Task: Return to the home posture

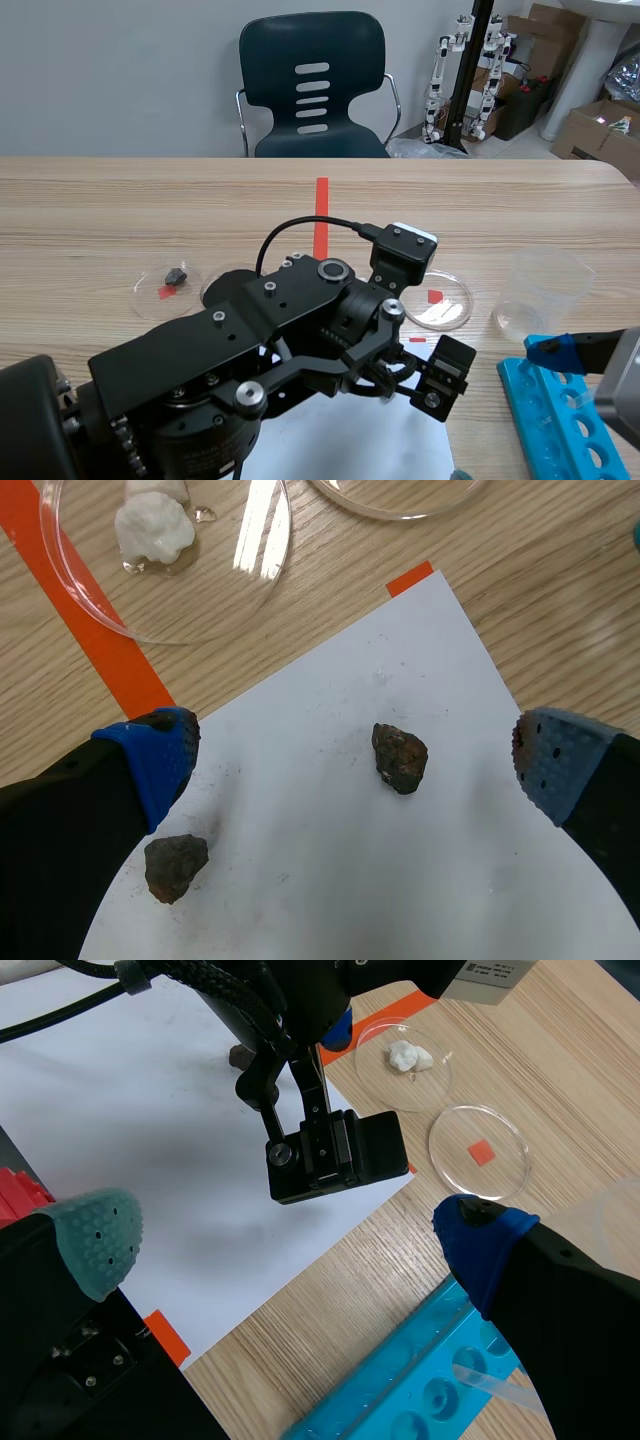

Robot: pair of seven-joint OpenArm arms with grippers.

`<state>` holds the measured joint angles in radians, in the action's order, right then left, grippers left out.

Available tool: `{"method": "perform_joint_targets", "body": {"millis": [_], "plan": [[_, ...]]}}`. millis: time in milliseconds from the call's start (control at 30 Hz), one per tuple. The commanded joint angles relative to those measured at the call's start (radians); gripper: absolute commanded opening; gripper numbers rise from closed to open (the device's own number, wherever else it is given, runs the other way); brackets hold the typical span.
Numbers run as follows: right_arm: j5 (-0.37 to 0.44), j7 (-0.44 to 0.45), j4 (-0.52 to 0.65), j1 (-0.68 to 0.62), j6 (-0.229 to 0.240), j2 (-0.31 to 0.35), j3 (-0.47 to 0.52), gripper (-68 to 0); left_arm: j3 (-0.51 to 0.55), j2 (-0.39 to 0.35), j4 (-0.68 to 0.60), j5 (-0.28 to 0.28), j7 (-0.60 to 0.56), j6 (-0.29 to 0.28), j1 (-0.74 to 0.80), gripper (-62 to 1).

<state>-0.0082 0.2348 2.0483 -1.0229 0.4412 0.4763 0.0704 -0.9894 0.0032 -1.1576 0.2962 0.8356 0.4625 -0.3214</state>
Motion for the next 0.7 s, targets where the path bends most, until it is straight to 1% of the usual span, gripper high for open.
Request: {"method": "perform_joint_targets", "body": {"millis": [0,667], "plan": [[0.012,0.014,0.020,0.006,-0.004,0.000,0.002,-6.7,0.003,0.015,-0.011,-0.005,-0.009,-0.002,-0.003,1.4],[0.012,0.014,0.020,0.006,-0.004,0.000,0.002,-6.7,0.003,0.007,-0.011,-0.005,-0.008,-0.003,-0.003,1.4]]}}
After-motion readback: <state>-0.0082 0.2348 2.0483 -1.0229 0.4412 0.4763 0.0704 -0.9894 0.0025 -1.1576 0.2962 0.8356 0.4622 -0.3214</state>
